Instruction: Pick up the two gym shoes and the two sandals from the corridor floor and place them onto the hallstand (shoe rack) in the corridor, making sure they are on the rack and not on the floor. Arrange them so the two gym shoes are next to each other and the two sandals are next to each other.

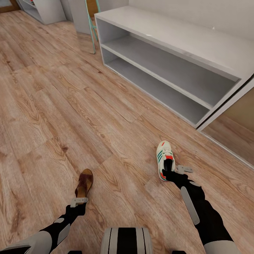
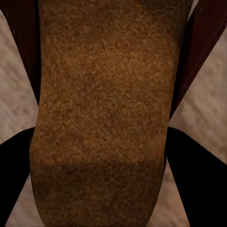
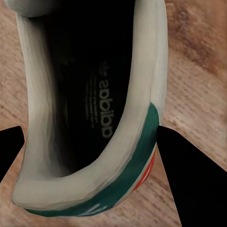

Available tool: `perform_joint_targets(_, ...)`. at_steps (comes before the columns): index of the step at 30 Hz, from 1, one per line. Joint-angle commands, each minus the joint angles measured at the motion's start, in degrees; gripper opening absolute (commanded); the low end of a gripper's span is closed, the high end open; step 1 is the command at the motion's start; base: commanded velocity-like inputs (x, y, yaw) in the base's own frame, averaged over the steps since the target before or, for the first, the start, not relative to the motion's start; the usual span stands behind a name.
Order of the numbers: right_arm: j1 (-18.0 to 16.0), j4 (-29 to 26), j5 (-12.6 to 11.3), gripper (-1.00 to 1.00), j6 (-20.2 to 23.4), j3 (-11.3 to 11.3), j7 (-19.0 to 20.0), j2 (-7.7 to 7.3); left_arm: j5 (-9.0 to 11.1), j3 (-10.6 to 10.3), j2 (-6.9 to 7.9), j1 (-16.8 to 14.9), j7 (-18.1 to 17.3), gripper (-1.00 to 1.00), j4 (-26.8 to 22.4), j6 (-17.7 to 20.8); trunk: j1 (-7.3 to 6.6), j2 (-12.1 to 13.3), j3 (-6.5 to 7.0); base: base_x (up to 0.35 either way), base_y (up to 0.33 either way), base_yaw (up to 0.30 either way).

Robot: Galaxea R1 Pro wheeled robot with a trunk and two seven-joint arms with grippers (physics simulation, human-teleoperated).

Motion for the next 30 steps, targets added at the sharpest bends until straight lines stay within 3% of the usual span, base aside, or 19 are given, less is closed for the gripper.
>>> perform_joint_targets(1, -0.02, -0.08, -0.62, -1.0, 0.21, 0.1, -0.55, 0.0, -0.06, 0.67, 0.01, -0.02, -0.3, -1.0, 0.08, -0.11, -0.01, -0.01, -0.03, 0.0, 0.0, 0.0)
perform_joint_targets(17, -0.02, -0.07, -0.62, -1.0, 0.21, 0.11, -0.57, 0.02, -0.06, 0.6, 0.01, -0.01, -0.3, -1.0, 0.08, -0.12, -0.01, -0.01, -0.03, 0.0, 0.0, 0.0)
perform_joint_targets(25, -0.02, -0.07, -0.65, -1.0, 0.21, 0.06, -0.54, 0.01, 0.02, 0.73, -0.08, -0.17, -0.22, -1.0, -0.31, 0.13, -0.21, 0.1, 1.74, 0.0, 0.0, 0.0)
perform_joint_targets(29, -0.02, -0.07, -0.68, -1.0, 0.19, 0.19, -0.54, 0.04, 0.03, 0.75, -0.53, -0.49, -0.21, -1.0, -4.32, 5.62, -0.32, 0.15, 2.63, 0.0, 0.0, 0.0)
perform_joint_targets(30, -0.02, -0.06, -0.67, -1.0, 0.18, 0.21, -0.54, 0.04, 0.03, 0.75, -0.62, -0.54, -0.21, -1.0, -6.9, 8.99, -0.34, 0.16, 2.85, 0.0, 0.0, 0.0)
